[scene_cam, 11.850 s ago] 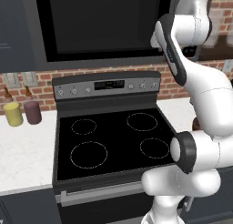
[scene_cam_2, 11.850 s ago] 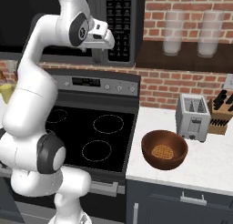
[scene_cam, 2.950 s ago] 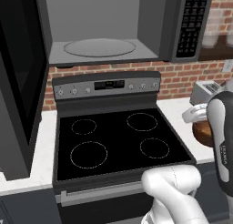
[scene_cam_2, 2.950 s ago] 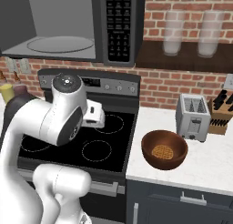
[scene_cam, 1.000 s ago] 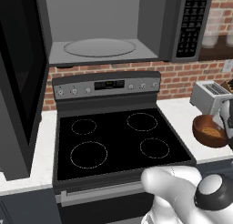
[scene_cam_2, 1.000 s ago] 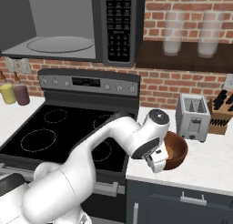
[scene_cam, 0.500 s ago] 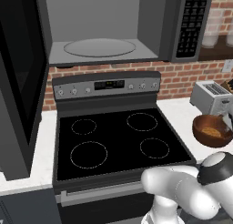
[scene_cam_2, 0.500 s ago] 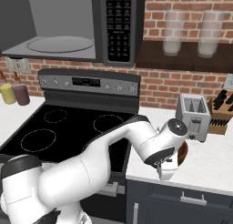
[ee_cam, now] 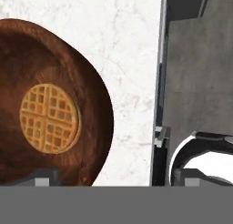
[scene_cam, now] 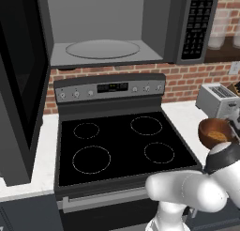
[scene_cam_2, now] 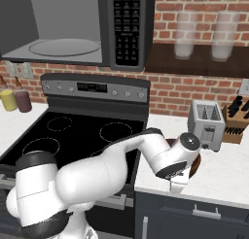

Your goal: Open the microwave, place the bowl with waffle inside the microwave, then close the microwave door and turn it on.

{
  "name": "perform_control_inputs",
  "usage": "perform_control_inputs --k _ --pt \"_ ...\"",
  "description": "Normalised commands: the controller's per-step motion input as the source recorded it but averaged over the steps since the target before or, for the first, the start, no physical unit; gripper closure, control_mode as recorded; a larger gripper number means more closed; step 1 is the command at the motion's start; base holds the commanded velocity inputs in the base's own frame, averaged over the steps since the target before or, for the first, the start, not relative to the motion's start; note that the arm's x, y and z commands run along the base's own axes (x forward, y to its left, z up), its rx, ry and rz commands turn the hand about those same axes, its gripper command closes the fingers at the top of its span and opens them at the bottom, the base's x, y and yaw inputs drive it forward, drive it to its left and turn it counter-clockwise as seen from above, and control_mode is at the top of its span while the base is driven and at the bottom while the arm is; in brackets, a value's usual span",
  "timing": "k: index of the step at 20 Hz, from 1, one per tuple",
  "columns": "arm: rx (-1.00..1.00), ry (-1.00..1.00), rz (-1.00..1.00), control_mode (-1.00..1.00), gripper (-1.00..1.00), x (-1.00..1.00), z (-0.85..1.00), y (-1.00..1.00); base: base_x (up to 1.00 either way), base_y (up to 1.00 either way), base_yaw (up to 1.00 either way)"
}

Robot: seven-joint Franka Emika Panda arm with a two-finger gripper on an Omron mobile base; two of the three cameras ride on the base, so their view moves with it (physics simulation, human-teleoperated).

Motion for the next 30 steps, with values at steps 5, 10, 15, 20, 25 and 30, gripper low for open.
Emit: perform_control_inputs --k 5,10,15,20,25,30 --pt "0.00 0.00 -0.07 -1.00 -1.00 0.44 -0.18 -0.18 0.00 0.00 0.00" --pt "0.00 -0.02 0.00 -1.00 -1.00 0.29 -0.12 -0.09 0.00 0.00 0.00" --pt "0.00 0.00 -0.01 -1.00 -1.00 0.02 -0.34 -0.02 0.00 0.00 0.00" --pt "0.00 0.00 -0.02 -1.00 -1.00 0.00 -0.27 0.00 0.00 0.00 0.00" --pt "0.00 0.00 -0.03 -1.00 1.00 0.02 -0.19 0.00 0.00 0.00 0.00" --pt "0.00 0.00 -0.03 -1.00 1.00 0.02 -0.13 0.01 0.00 0.00 0.00"
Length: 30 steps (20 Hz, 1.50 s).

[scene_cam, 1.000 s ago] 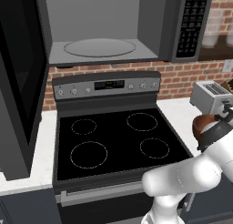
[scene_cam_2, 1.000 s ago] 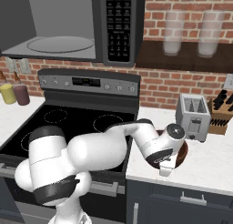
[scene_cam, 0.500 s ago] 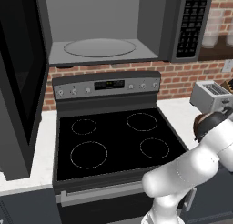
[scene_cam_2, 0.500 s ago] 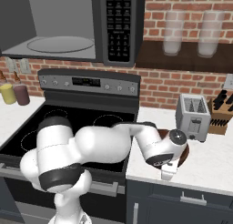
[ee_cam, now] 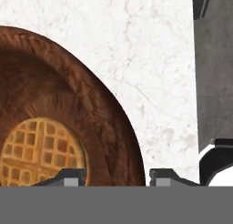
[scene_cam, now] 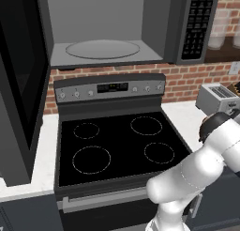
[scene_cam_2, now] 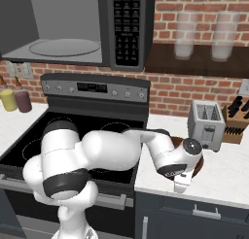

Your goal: Open the microwave, place the bowl with waffle inside the microwave, then close the microwave door and turn it on.

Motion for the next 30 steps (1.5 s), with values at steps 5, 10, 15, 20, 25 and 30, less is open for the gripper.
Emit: perform_control_inputs --k 5,10,15,20,25,30 --pt "0.00 -0.03 -0.01 -1.00 1.00 0.00 -0.12 0.02 0.00 0.00 0.00" --pt "0.01 -0.18 -0.02 -1.00 1.00 -0.26 0.00 -0.01 0.00 0.00 0.00" --pt "0.03 -0.57 -0.01 -1.00 1.00 -0.70 0.78 -0.10 0.00 0.00 0.00" --pt "0.01 -0.33 0.00 -1.00 1.00 -0.67 1.00 -0.02 0.00 0.00 0.00" --pt "-0.01 -0.01 0.00 -1.00 1.00 -0.59 0.94 0.10 0.00 0.00 0.00" --pt "-0.08 0.05 0.00 -1.00 1.00 -0.61 0.81 0.28 0.00 0.00 0.00"
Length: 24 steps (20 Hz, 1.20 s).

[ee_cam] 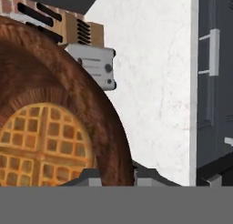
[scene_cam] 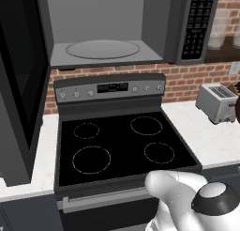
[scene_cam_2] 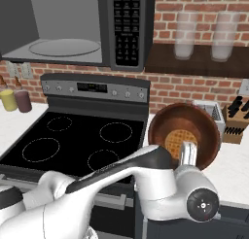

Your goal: Open the microwave, place the bowl with waffle inside the microwave, then close the microwave door and turn it on.

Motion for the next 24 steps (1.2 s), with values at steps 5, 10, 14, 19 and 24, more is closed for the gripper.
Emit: perform_control_inputs --k 5,10,14,19,24 --pt "-0.12 0.02 0.00 -1.00 1.00 -0.44 0.69 0.52 0.00 0.00 0.00" --pt "-0.19 -0.01 0.00 -1.00 1.00 -0.11 0.59 0.82 0.00 0.00 0.00" --pt "-0.19 -0.01 0.00 -1.00 1.00 -0.01 0.50 0.85 0.00 0.00 0.00" --pt "-0.16 -0.01 0.01 -1.00 1.00 0.00 0.47 0.83 0.00 0.00 0.00" --pt "-0.10 -0.03 0.00 -1.00 1.00 0.00 0.43 0.95 0.00 0.00 0.00"
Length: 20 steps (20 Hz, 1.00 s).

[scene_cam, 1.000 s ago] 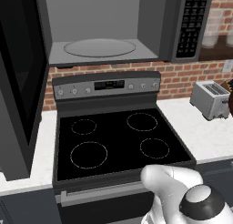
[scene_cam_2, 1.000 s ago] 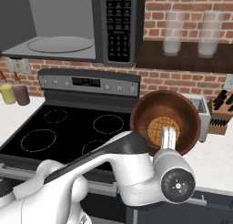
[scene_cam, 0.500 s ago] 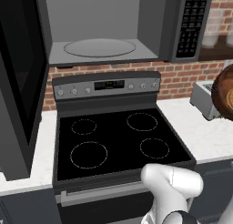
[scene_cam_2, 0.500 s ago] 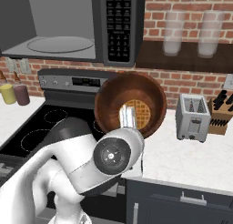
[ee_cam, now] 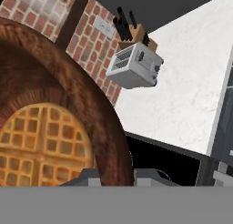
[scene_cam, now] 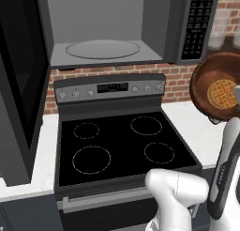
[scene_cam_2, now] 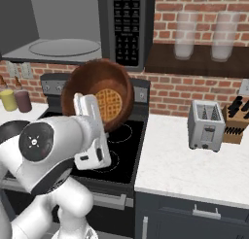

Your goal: Open the microwave, place the bowl with waffle inside the microwave, then close the microwave door and turn it on.

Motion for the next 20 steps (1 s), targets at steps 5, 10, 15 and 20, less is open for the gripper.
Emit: perform_control_inputs --k 5,10,15,20 --pt "-0.04 -0.20 0.00 -1.00 1.00 0.00 0.48 0.90 0.00 0.00 0.00" --pt "0.00 -0.26 0.02 -1.00 1.00 0.00 0.58 0.68 0.00 0.00 0.00" --pt "0.00 -0.02 0.07 -1.00 1.00 0.06 0.64 0.60 0.00 0.00 0.00" --pt "-0.01 0.22 0.00 -1.00 1.00 0.45 0.56 0.58 0.00 0.00 0.00"
